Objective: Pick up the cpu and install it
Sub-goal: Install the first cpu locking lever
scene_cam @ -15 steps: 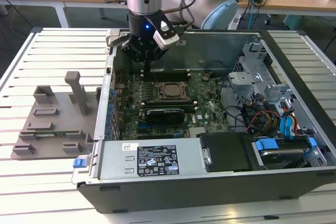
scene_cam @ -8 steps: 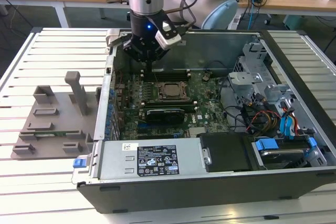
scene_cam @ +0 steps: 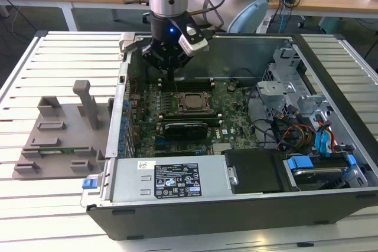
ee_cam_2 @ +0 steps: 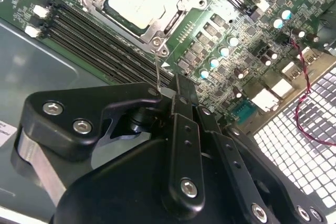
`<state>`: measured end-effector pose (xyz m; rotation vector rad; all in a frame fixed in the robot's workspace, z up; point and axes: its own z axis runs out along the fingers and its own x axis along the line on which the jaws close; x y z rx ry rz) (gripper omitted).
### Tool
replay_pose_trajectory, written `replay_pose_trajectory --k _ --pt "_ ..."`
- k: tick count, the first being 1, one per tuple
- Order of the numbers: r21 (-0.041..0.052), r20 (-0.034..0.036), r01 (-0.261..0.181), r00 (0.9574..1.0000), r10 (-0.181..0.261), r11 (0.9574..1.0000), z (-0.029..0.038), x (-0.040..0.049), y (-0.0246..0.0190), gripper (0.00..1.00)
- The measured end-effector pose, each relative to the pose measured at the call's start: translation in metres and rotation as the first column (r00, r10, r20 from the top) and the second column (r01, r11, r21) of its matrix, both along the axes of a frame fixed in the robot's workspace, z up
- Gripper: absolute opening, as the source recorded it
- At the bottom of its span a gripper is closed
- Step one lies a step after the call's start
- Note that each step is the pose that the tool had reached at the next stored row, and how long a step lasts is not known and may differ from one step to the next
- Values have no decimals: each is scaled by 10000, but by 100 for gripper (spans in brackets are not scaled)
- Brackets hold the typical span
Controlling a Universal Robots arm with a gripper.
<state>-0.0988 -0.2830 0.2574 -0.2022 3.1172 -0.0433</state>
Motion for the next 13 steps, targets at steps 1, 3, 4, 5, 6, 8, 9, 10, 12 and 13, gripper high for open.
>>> replay_pose_trajectory --k 1,3,4,5,6,8,9,10,12,13 --pt "-1 -1 -1 10000 1 10000 0 25 0 11" --pt "0 -1 0 10000 0 10000 0 48 0 11" --pt "-1 -2 0 10000 0 10000 0 75 0 11" --pt "0 -2 0 10000 0 10000 0 86 0 11" --pt "-1 -3 1 10000 -1 10000 0 97 0 11" --pt "0 -4 0 10000 0 10000 0 123 0 11" --pt "0 -4 -1 10000 1 10000 0 141 0 11" --pt "0 -5 -1 10000 1 10000 0 151 0 11" --pt "-1 -6 0 10000 0 10000 0 180 0 11" --pt "-1 -6 0 10000 0 10000 0 189 0 11"
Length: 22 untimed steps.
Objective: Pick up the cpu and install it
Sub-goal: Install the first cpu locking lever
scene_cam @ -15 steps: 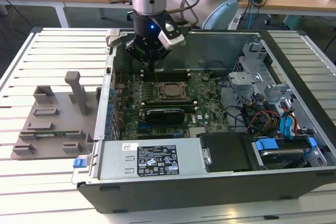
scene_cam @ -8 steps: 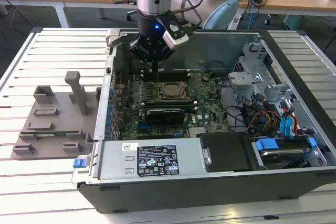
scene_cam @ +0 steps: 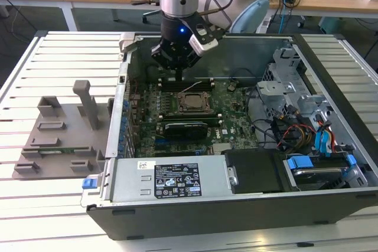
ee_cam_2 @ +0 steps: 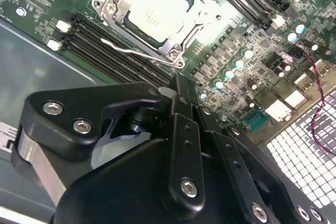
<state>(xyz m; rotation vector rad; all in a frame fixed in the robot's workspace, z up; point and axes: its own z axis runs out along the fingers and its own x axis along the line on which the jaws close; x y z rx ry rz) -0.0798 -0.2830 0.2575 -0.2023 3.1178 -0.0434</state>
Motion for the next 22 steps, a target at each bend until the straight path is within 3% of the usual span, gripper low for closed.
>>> replay_pose_trajectory --k 9,15,19,21,22 --pt "14 0 9 10000 -9 10000 -2 17 0 11" --pt "13 -2 876 9962 -876 9962 -15 16 -1 11" --pt "15 -1 956 9954 -956 9954 -16 16 -1 11" --pt "107 -7 954 9954 -954 9954 -18 16 -2 11" --pt "269 -25 955 9954 -955 9951 -19 13 -12 11"
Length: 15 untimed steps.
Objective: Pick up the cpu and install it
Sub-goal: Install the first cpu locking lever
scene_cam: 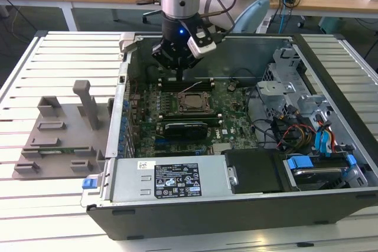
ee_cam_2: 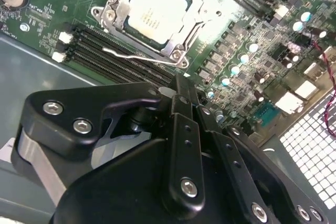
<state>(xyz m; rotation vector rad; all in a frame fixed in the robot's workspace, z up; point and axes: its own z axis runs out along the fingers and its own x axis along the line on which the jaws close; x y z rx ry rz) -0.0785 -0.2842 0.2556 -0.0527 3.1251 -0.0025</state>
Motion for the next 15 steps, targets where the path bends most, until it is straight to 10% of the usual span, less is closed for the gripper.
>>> replay_pose_trajectory --k 6,9,15 --pt "224 1 1 10000 -1 9997 -22 0 -110 11" --pt "577 -2 2 10000 -1 9983 -35 1 -116 11" --pt "604 -1 1 10000 -1 9982 -38 2 -116 11"
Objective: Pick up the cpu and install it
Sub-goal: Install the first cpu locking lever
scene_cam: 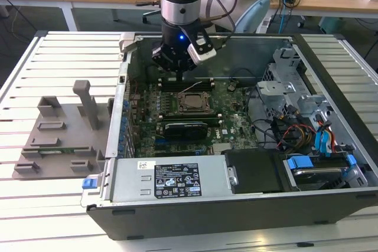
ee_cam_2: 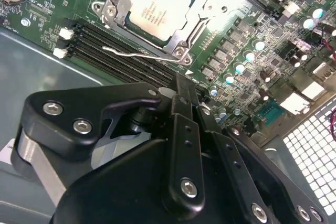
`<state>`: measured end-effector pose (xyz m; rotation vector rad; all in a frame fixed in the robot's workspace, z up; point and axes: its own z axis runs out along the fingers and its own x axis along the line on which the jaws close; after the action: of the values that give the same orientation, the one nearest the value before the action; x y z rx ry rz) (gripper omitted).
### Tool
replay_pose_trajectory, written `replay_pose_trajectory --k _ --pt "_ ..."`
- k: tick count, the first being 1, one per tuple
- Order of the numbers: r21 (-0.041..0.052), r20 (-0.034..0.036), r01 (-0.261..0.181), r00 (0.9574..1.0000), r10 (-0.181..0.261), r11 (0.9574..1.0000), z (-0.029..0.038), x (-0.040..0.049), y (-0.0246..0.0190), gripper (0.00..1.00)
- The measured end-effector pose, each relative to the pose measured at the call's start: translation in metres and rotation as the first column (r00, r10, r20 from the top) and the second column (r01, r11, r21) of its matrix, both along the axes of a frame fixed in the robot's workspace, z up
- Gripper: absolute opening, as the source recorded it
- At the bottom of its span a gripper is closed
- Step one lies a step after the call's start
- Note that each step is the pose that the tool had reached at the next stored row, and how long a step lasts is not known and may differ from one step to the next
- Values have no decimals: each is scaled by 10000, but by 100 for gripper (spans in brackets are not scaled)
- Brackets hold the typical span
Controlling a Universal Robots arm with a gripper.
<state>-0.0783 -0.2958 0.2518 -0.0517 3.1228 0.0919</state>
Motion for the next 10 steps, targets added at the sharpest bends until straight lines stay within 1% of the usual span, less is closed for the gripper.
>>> replay_pose_trajectory --k 7,10 --pt "0 0 0 10000 0 10000 -60 60 1 11" --pt "0 -1 0 10000 0 10000 -101 85 1 11"
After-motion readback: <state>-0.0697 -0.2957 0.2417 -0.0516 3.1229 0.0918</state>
